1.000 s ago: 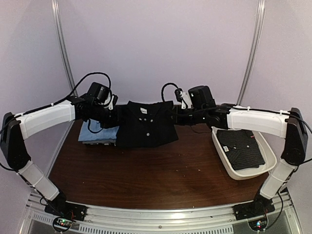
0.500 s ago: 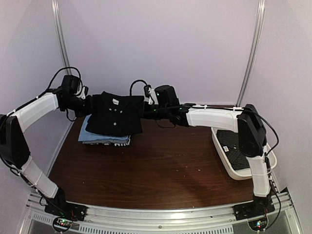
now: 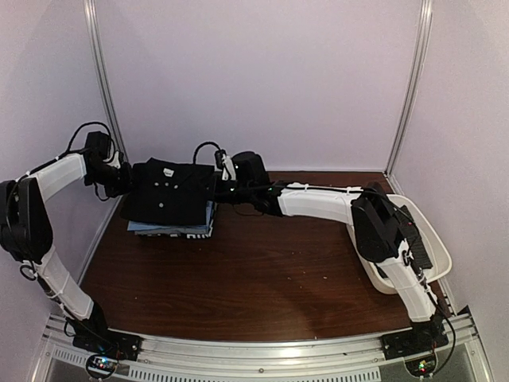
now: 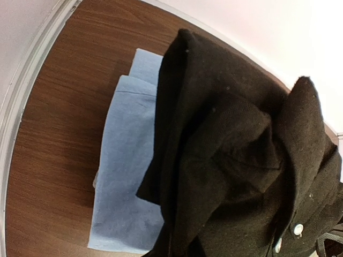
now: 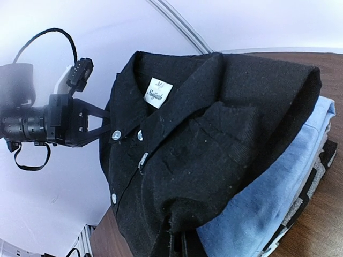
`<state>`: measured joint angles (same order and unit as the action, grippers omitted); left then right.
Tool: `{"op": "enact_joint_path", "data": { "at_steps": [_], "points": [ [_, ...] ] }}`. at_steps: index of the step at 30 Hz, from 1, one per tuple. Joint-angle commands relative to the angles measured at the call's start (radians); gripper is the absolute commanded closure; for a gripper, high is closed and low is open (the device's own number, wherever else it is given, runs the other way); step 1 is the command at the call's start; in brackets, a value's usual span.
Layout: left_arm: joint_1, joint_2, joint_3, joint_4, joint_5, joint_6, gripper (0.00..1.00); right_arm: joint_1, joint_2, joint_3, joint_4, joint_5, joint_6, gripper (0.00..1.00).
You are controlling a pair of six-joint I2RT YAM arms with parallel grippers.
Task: Fold and stack the long sleeve shirts
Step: Place the square-folded shirt on the square-folded shirt.
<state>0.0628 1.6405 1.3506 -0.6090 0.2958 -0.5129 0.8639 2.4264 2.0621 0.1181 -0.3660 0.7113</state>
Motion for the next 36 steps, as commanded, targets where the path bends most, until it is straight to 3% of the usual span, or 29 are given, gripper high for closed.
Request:
{"op": "enact_joint_path", "data": {
  "at_steps": [1,10,14,20,28,31,36],
  "points": [
    [0.036,0.022,0.001,0.063,0.005,0.022,1.00,-0.004,0.045,0.059,0.030,-0.049,0.022,1.00],
    [0.038,0.124,-0.011,0.146,-0.043,0.025,1.00,-0.071,0.126,0.077,0.037,-0.120,0.052,0.97],
    [0.039,0.183,0.009,0.140,-0.127,0.029,0.83,-0.098,0.136,0.075,0.026,-0.166,0.049,0.81],
    [0.038,0.222,0.066,0.091,-0.260,0.026,0.49,-0.119,0.084,0.056,-0.064,-0.226,-0.028,0.59],
    [0.017,0.160,0.123,0.062,-0.248,0.033,0.37,-0.128,-0.110,-0.093,-0.177,-0.178,-0.175,0.32],
    [-0.024,0.115,0.134,0.059,-0.230,0.041,0.35,-0.128,-0.206,-0.175,-0.184,-0.133,-0.217,0.02],
    [-0.122,0.030,0.130,0.060,-0.222,0.031,0.30,-0.133,-0.362,-0.309,-0.179,-0.061,-0.264,0.00]
  ]
}}
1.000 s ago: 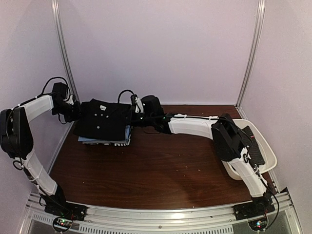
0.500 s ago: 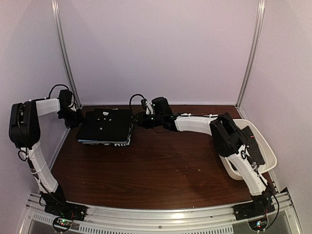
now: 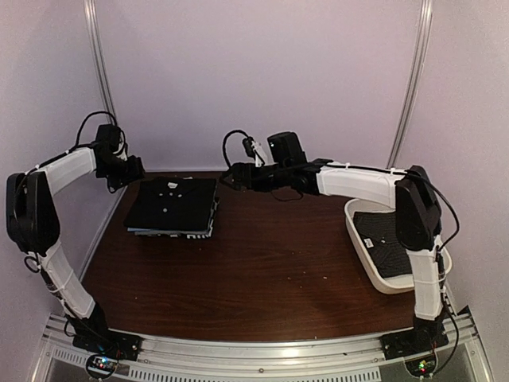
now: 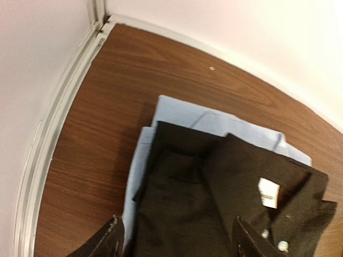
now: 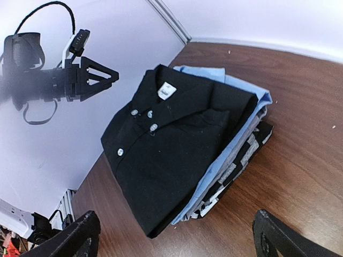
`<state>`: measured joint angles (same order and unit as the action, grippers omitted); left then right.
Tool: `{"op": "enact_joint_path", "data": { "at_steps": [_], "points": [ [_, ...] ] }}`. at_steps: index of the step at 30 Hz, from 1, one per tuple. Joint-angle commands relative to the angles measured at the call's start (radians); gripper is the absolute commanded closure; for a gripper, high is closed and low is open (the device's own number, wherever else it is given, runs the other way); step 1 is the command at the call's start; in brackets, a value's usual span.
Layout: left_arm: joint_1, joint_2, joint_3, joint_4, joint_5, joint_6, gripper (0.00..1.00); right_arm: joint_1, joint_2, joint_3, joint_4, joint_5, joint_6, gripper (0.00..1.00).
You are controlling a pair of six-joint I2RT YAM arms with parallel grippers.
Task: Fold and stack the long sleeve shirts
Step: Place the square-folded shirt on the square-folded shirt, then move the square-folded shirt to the corner of the board.
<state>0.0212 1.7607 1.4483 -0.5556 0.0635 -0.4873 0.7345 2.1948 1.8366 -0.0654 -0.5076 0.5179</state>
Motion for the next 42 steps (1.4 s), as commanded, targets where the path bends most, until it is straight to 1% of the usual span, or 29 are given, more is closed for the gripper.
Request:
{"op": "enact_joint_path", "data": {
  "at_steps": [1,8,13,17,21,25,30,36,39,42],
  "points": [
    [-0.101,-0.101,0.032,0.006,0.010,0.001,0.29,-0.005,-0.174,-0.122,0.011,0.094,-0.077,0.00],
    [-0.306,-0.122,0.041,0.048,0.032,-0.044,0.27,-0.013,-0.374,-0.307,0.035,0.198,-0.108,0.00],
    [-0.434,-0.093,0.049,0.064,0.033,-0.083,0.27,-0.023,-0.512,-0.452,0.051,0.281,-0.116,0.00],
    [-0.534,-0.076,0.023,0.097,0.037,-0.119,0.26,-0.028,-0.608,-0.559,0.062,0.327,-0.119,0.00],
    [-0.635,-0.018,0.028,0.107,0.038,-0.155,0.26,-0.031,-0.670,-0.646,0.063,0.353,-0.115,0.00],
    [-0.724,0.063,0.042,0.118,0.029,-0.200,0.26,-0.034,-0.707,-0.681,0.062,0.383,-0.116,0.00],
    [-0.774,0.193,0.098,0.118,0.016,-0.207,0.26,-0.040,-0.738,-0.703,0.062,0.397,-0.123,0.00],
    [-0.776,0.303,0.147,0.111,-0.030,-0.214,0.26,-0.047,-0.758,-0.724,0.057,0.403,-0.124,0.00],
    [-0.776,0.368,0.207,0.077,-0.049,-0.194,0.26,-0.049,-0.767,-0.741,0.060,0.402,-0.119,0.00],
    [-0.775,0.419,0.257,0.048,-0.100,-0.180,0.26,-0.050,-0.777,-0.753,0.057,0.403,-0.118,0.00]
  ]
}}
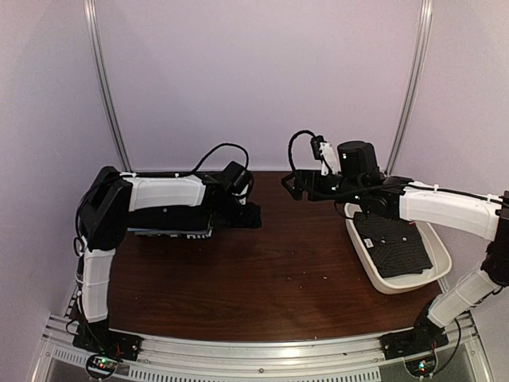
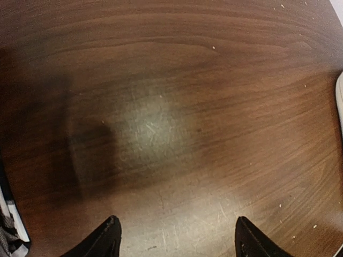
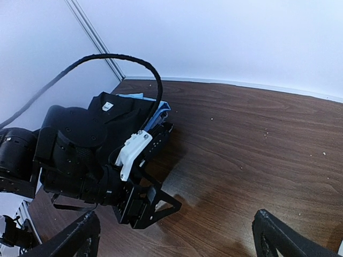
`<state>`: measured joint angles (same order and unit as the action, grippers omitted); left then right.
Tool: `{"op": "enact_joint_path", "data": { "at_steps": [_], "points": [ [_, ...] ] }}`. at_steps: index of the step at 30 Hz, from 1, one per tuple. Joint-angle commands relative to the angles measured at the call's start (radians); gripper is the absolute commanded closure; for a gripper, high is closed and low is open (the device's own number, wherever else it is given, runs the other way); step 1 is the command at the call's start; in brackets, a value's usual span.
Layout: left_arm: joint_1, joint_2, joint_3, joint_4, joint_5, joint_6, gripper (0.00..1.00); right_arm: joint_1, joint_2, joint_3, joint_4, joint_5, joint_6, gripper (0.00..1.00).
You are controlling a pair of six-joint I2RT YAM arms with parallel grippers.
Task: Fold and stack the long sleeve shirts
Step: Move the square-folded shirt to the corner of the board.
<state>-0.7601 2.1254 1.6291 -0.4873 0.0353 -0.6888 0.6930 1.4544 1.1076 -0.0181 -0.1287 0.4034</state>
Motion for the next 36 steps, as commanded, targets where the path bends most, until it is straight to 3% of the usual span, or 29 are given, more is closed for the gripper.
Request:
{"op": "enact_joint_path", "data": {
  "at_steps": [1,12,26,36],
  "points": [
    [0.008,0.069,0.091,-0.030,-0.081,0.025,0.26,-0.010,-0.039,-0.027,0.008,0.027,-0.003,0.00],
    [0.048,0.144,0.139,-0.069,-0.124,0.060,0.26,-0.017,-0.069,-0.061,-0.001,0.036,0.002,0.00],
    [0.125,0.147,0.065,-0.068,-0.142,0.107,0.26,-0.021,-0.065,-0.072,0.013,0.024,0.018,0.00],
    [0.240,0.115,0.012,-0.069,-0.135,0.204,0.26,-0.023,-0.070,-0.075,0.000,0.026,0.018,0.00]
  ]
}}
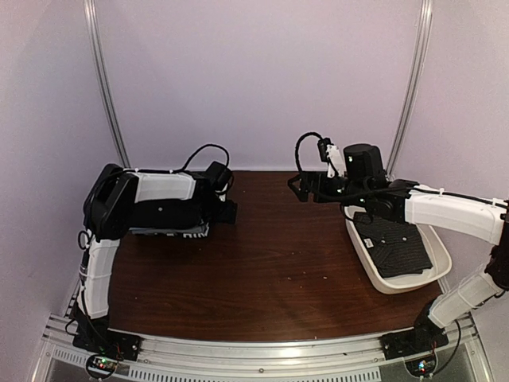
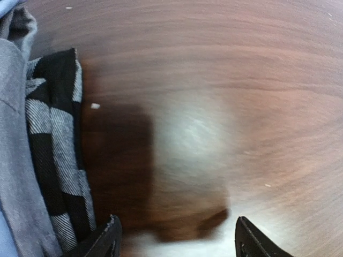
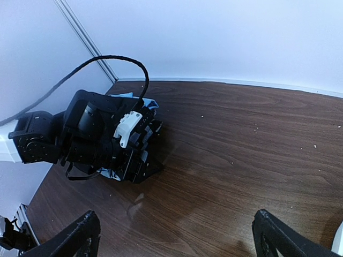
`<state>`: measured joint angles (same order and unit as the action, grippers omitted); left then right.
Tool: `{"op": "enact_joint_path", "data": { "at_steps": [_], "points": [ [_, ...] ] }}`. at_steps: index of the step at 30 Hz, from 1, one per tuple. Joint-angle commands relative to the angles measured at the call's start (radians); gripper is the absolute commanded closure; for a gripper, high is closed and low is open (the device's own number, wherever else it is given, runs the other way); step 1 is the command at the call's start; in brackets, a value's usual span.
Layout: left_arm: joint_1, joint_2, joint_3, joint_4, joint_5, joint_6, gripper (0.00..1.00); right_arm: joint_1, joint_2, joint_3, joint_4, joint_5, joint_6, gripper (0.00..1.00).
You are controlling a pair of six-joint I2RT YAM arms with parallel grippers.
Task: Fold and stack the long sleeve shirts
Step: Move the square-folded shirt to the corner of the board.
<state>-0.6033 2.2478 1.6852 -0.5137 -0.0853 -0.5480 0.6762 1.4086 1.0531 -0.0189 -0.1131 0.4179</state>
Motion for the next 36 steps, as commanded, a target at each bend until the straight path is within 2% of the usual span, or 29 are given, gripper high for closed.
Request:
{"op": "enact_joint_path", "data": {
  "at_steps": [1,11,17,21,27,36],
  "points": [
    [0.100,-0.010,-0.046,-0.042,-0.007,0.075,0.26,-0.006,-0.025,-0.022,-0.001,0.010,0.003,0.00],
    [0.261,0.013,-0.002,-0.033,0.021,0.200,0.26,-0.009,-0.025,-0.029,-0.003,0.000,0.004,0.00],
    [0.320,0.040,0.047,-0.038,0.040,0.245,0.26,-0.012,-0.032,-0.038,-0.011,0.007,-0.002,0.00],
    [0.326,0.055,0.082,-0.060,0.049,0.257,0.26,-0.017,-0.042,-0.050,-0.013,0.014,-0.003,0.00],
    [0.315,0.028,0.100,-0.065,0.150,0.275,0.26,-0.020,-0.057,-0.061,-0.015,0.018,-0.003,0.00],
    [0.217,-0.077,0.128,-0.061,0.241,0.322,0.23,-0.027,-0.080,-0.083,-0.006,0.032,0.000,0.00]
  ]
}}
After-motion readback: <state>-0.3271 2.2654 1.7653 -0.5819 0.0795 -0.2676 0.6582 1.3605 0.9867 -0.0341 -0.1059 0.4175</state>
